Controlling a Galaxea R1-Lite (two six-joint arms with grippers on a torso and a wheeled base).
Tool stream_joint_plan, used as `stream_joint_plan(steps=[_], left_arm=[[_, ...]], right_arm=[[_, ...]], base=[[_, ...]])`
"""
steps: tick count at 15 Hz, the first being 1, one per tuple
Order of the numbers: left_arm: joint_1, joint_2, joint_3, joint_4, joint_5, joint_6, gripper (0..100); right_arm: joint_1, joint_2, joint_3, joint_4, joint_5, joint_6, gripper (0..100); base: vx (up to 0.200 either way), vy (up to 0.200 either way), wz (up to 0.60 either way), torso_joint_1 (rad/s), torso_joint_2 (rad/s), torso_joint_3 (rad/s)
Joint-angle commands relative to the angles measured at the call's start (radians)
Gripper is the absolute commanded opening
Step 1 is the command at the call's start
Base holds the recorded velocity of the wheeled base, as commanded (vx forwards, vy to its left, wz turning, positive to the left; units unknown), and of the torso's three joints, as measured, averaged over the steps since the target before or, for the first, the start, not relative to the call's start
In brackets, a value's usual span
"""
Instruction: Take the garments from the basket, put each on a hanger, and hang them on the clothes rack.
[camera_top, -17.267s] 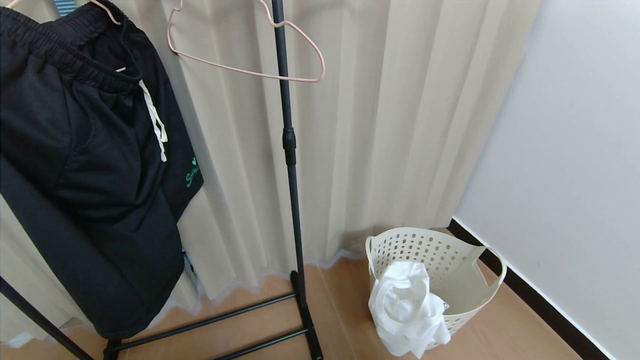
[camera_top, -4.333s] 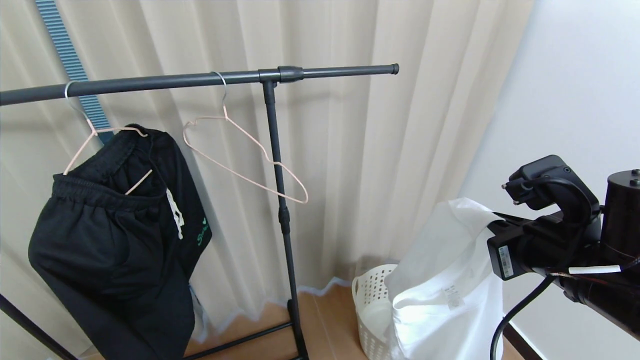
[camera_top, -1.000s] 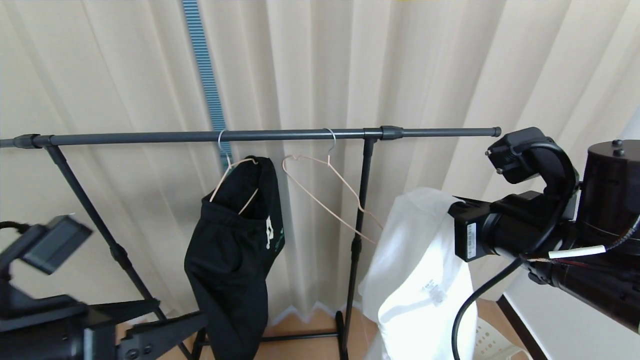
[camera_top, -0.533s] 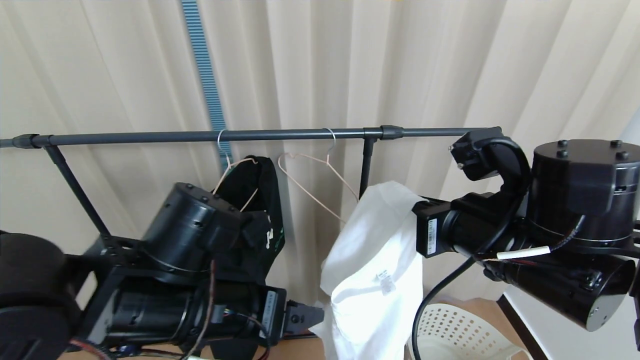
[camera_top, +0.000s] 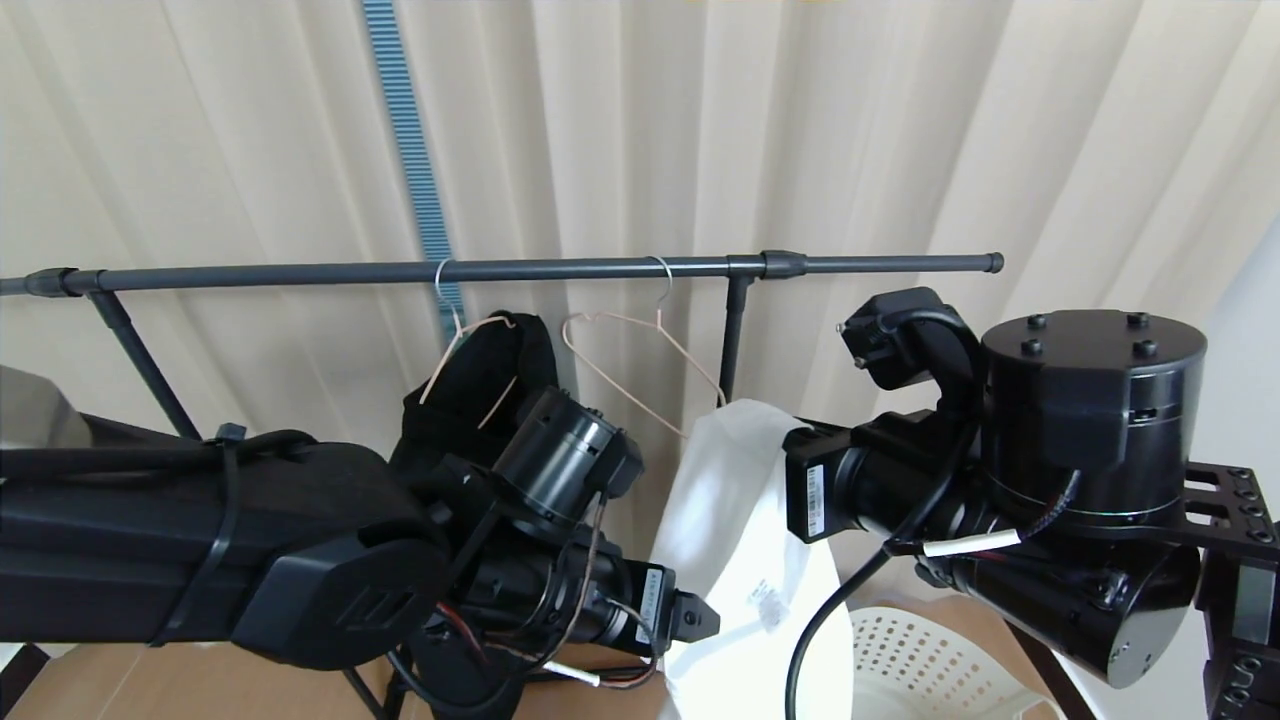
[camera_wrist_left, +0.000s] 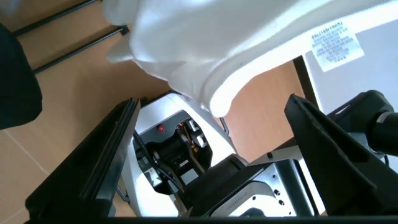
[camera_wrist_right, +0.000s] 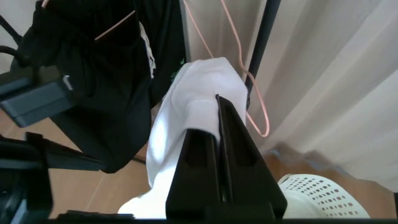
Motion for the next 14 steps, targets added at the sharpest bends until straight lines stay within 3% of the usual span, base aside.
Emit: stream_joint_plan(steps=[1, 3, 14], left_arm=[[-0.002, 0.032, -0.038, 0.000, 0.004, -0.032, 100], [-0.002, 0.057, -0.055, 0.000, 0.006, -0.061, 100], [0.017, 0.114, -0.055, -0.002, 0.010, -0.061, 100]], right_arm=[[0.014, -0.017, 0.006, 0.001, -0.002, -0.001, 0], [0.021, -0.043, 0.009, 0.004, -0.002, -0.003, 0], [0.033, -0.115, 0.007, 0.016, -0.009, -0.009, 0]], base=[[0.000, 0.000, 0.00, 0.000, 0.00, 0.000], [0.000, 0.000, 0.00, 0.000, 0.00, 0.000], [0.000, 0.000, 0.00, 0.000, 0.00, 0.000]])
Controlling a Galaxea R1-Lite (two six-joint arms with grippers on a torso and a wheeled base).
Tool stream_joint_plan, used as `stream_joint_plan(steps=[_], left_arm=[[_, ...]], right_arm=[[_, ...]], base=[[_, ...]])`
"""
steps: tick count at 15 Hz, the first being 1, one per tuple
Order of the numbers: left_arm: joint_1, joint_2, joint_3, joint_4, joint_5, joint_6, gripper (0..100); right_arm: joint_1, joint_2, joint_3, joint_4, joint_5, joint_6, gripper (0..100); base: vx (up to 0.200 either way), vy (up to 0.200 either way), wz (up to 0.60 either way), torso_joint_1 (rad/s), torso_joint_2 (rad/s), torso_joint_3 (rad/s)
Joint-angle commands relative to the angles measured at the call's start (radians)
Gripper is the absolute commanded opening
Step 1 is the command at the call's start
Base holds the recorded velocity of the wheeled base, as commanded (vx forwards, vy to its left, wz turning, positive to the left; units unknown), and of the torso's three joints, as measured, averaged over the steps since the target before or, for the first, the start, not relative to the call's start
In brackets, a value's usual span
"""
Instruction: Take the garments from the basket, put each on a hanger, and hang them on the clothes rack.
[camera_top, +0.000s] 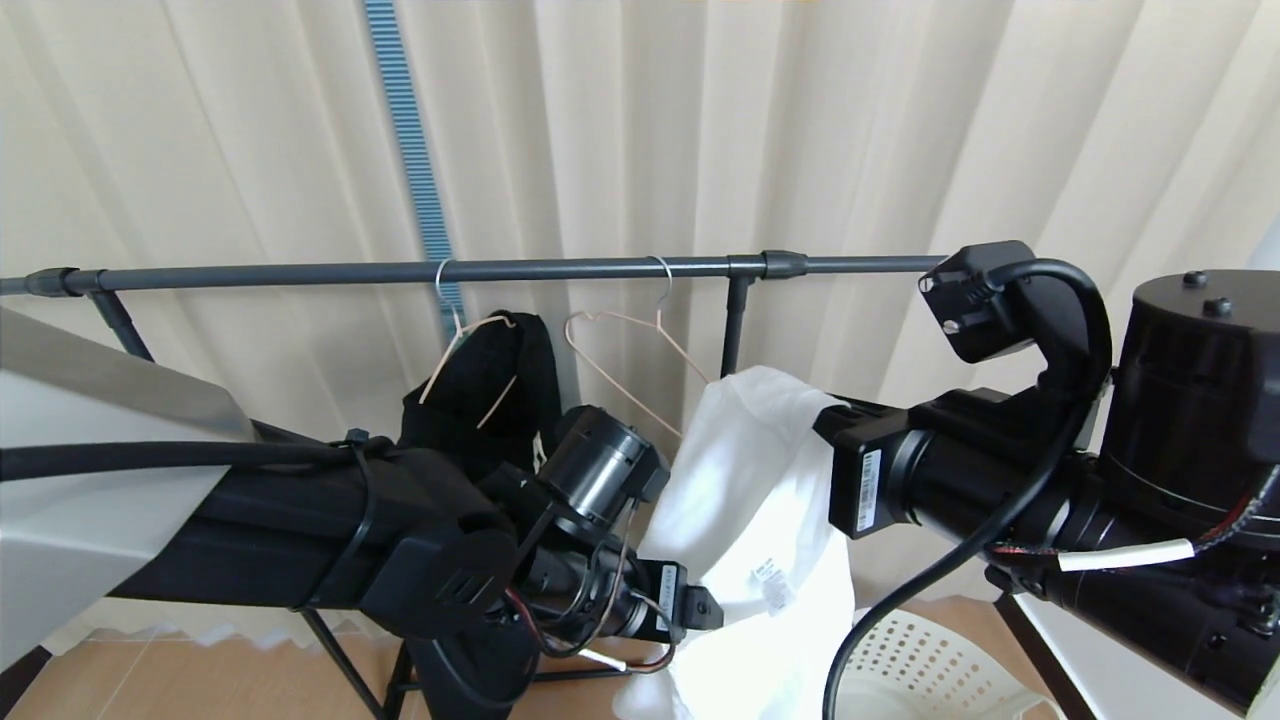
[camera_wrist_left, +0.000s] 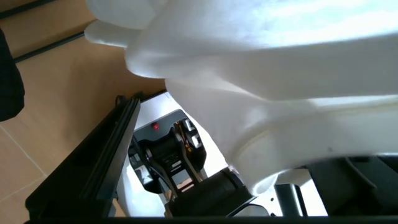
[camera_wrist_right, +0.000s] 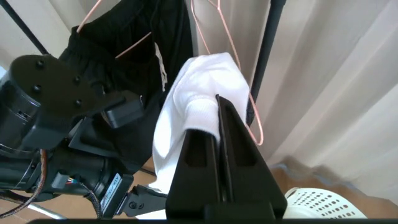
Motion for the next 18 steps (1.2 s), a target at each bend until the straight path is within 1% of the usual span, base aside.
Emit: stream_joint_plan(steps=[1, 4, 5, 8, 11, 13, 14, 15, 16, 17, 18], left_arm=[[0.001, -0.006, 0.006, 0.001, 0.005, -0.001, 100], [-0.002, -0.014, 0.030, 0.001, 0.040, -0.002, 100], [-0.003, -0.025, 0.041, 0.001, 0.042, -0.001, 0], [-0.020, -0.069, 0.055, 0.001, 0.045, 0.001, 0], [-0.028, -0.112, 0.058, 0.001, 0.137, 0.006, 0], [-0.026, -0.157, 0.055, 0.002, 0.148, 0.007, 0], [-0.023, -0.178, 0.052, 0.002, 0.149, 0.012, 0], [-0.020, -0.201, 0.050, 0.002, 0.151, 0.024, 0], [-0.014, -0.218, 0.045, 0.002, 0.152, 0.033, 0], [-0.008, -0.227, 0.038, 0.002, 0.162, 0.041, 0], [0.003, -0.230, 0.019, 0.002, 0.179, 0.055, 0]], right_arm=[[-0.015, -0.012, -0.002, -0.001, -0.001, -0.002, 0], [-0.058, -0.020, -0.008, -0.001, -0.001, -0.004, 0], [-0.070, -0.024, -0.008, -0.001, 0.001, -0.005, 0], [-0.107, -0.026, -0.009, -0.002, 0.001, -0.025, 0], [-0.148, -0.021, -0.005, 0.002, 0.001, -0.070, 0], [-0.173, -0.014, 0.000, 0.011, -0.001, -0.105, 0], [-0.177, -0.015, 0.000, 0.056, -0.002, -0.111, 0], [-0.177, -0.023, -0.008, 0.133, -0.002, -0.111, 0], [-0.177, -0.024, -0.011, 0.185, -0.002, -0.113, 0], [-0.177, -0.024, -0.009, 0.228, -0.004, -0.113, 0], [-0.177, -0.024, -0.009, 0.303, -0.004, -0.124, 0]], base=[[0.000, 0.000, 0.00, 0.000, 0.00, 0.000], [0.000, 0.000, 0.00, 0.000, 0.00, 0.000], [0.000, 0.000, 0.00, 0.000, 0.00, 0.000], [0.000, 0.000, 0.00, 0.000, 0.00, 0.000], [0.000, 0.000, 0.00, 0.000, 0.00, 0.000], [0.000, 0.000, 0.00, 0.000, 0.00, 0.000], [0.000, 0.000, 0.00, 0.000, 0.00, 0.000], [0.000, 0.000, 0.00, 0.000, 0.00, 0.000], [0.000, 0.000, 0.00, 0.000, 0.00, 0.000], [0.000, 0.000, 0.00, 0.000, 0.00, 0.000], [0.000, 0.000, 0.00, 0.000, 0.00, 0.000]])
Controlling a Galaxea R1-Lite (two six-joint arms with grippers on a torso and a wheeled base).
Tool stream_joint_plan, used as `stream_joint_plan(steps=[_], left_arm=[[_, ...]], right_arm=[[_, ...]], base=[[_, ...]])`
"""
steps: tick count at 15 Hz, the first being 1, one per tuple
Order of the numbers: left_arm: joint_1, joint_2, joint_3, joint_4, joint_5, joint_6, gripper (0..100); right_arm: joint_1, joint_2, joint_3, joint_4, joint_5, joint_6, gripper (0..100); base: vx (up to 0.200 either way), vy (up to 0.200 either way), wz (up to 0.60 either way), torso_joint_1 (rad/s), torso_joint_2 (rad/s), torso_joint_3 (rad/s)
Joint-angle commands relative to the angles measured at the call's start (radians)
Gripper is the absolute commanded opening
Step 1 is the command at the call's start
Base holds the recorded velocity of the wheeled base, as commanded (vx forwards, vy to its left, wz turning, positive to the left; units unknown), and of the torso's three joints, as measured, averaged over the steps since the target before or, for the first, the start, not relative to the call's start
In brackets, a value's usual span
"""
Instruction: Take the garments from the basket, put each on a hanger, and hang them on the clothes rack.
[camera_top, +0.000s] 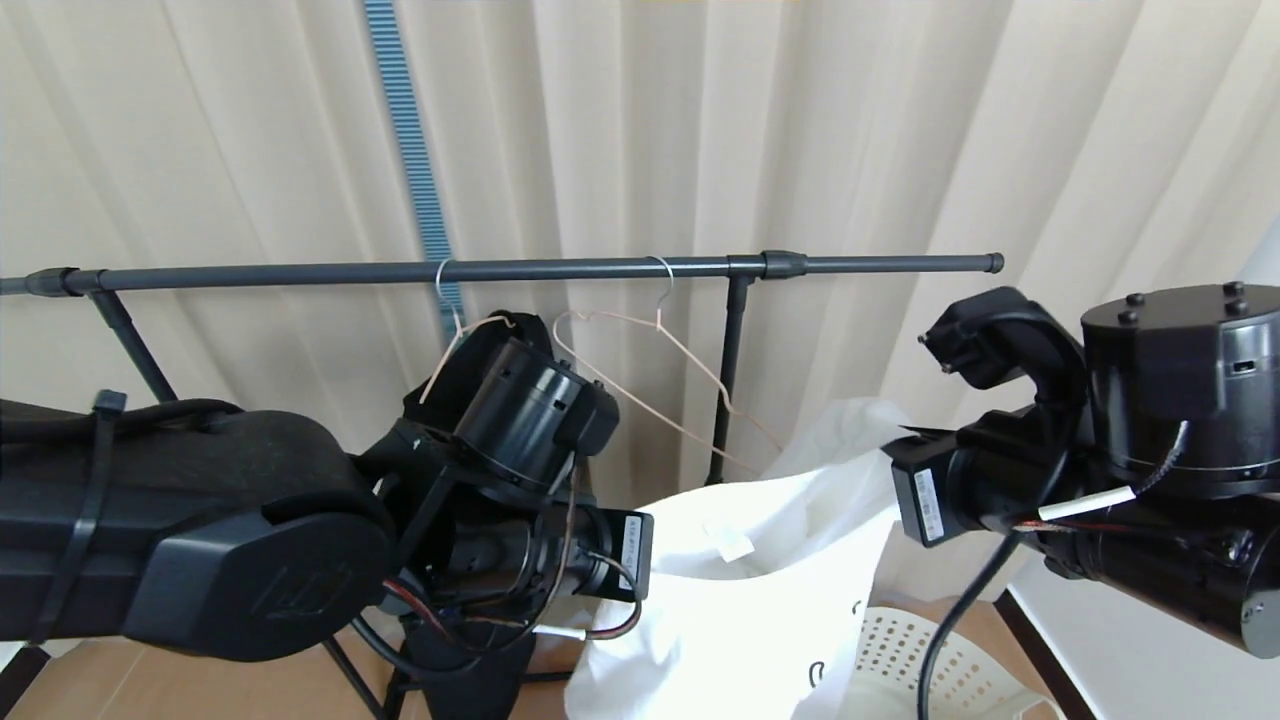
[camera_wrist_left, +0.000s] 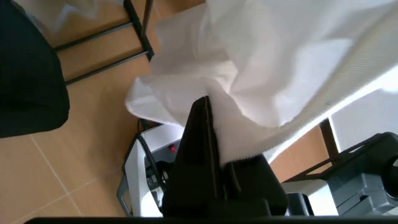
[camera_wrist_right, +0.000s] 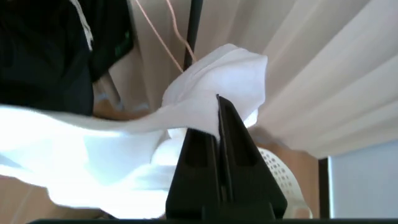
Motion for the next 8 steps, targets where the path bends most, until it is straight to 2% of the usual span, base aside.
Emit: stream_joint_plan(steps=[1, 6, 8], left_arm=[[0.014, -0.029, -0.026, 0.000, 0.011, 0.005, 0], [0.029, -0.026, -0.098, 0.005, 0.011, 0.022, 0], [0.038, -0.029, -0.106, 0.005, 0.011, 0.039, 0]], right_arm=[[0.000, -0.001, 0.000, 0.065, 0.000, -0.015, 0], [0.039, 0.004, 0.007, 0.232, -0.005, -0.047, 0], [0.065, 0.012, 0.002, 0.254, -0.037, -0.046, 0]], base=[[0.000, 0.000, 0.00, 0.000, 0.00, 0.000], [0.000, 0.000, 0.00, 0.000, 0.00, 0.000], [0.000, 0.000, 0.00, 0.000, 0.00, 0.000]])
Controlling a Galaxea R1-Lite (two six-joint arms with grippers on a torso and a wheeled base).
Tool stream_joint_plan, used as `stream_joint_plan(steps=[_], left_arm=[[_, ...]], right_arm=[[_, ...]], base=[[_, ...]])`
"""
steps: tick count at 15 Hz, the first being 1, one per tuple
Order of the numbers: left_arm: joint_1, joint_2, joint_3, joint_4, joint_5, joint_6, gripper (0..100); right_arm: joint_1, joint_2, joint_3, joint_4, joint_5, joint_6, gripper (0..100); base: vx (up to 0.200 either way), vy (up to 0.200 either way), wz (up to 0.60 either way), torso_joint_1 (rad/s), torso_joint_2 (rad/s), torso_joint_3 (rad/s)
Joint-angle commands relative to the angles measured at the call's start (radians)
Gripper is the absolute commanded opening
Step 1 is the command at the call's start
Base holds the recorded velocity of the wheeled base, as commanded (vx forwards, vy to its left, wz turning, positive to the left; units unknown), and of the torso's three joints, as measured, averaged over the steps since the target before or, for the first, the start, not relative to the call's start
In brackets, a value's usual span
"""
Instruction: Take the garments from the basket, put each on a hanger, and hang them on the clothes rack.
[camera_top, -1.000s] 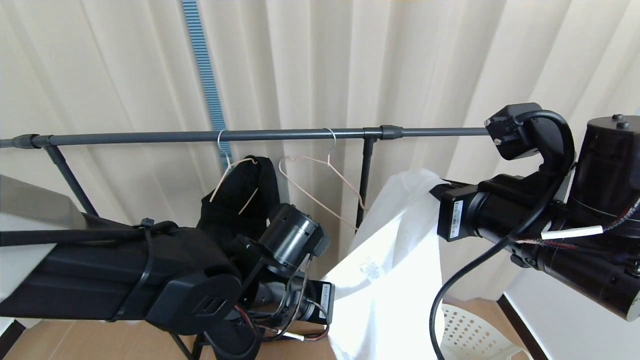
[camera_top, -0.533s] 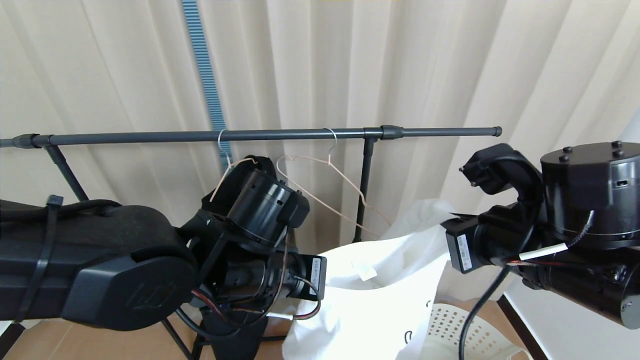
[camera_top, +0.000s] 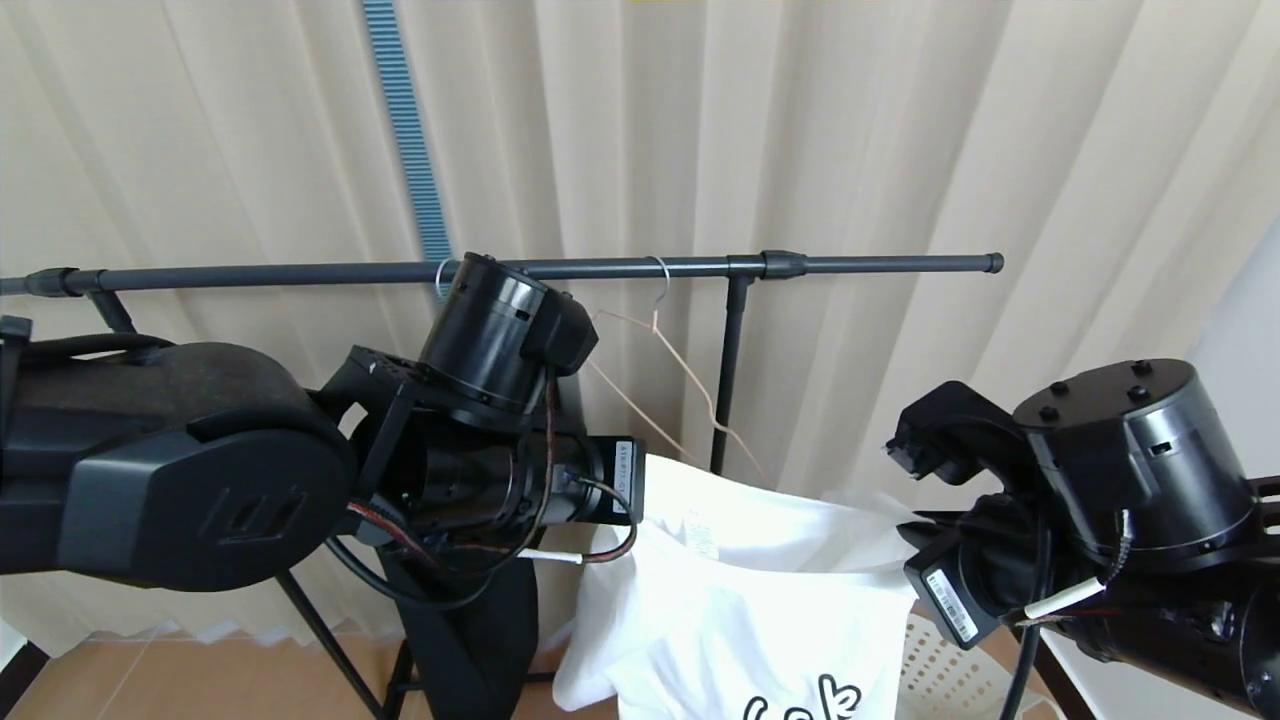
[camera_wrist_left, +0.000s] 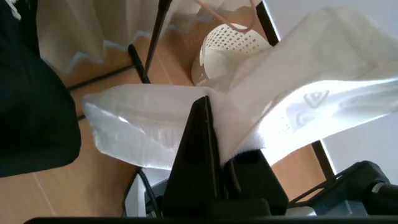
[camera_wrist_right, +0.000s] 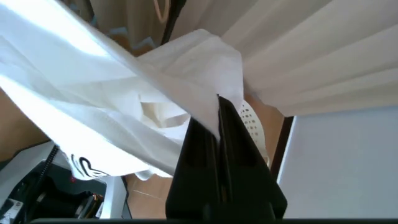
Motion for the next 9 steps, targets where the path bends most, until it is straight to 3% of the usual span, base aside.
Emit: stream_joint_plan(steps=[1, 5, 6, 9], left_arm=[[0.004, -0.006, -0.006, -0.001, 0.000, 0.001, 0], [0.003, -0.008, -0.037, -0.001, 0.000, 0.015, 0], [0.000, -0.006, -0.062, 0.001, 0.000, 0.019, 0], [-0.014, -0.006, -0.111, 0.001, 0.000, 0.067, 0]], right_arm=[[0.021, 0.008, -0.003, 0.005, -0.004, 0.000, 0], [0.031, 0.017, 0.004, 0.005, -0.005, 0.001, 0], [0.040, 0.018, 0.017, 0.005, -0.007, 0.000, 100], [0.059, 0.040, 0.031, 0.002, 0.003, 0.000, 100]], base=[[0.000, 0.000, 0.00, 0.000, 0.00, 0.000], [0.000, 0.000, 0.00, 0.000, 0.00, 0.000], [0.000, 0.000, 0.00, 0.000, 0.00, 0.000], [0.000, 0.000, 0.00, 0.000, 0.00, 0.000]])
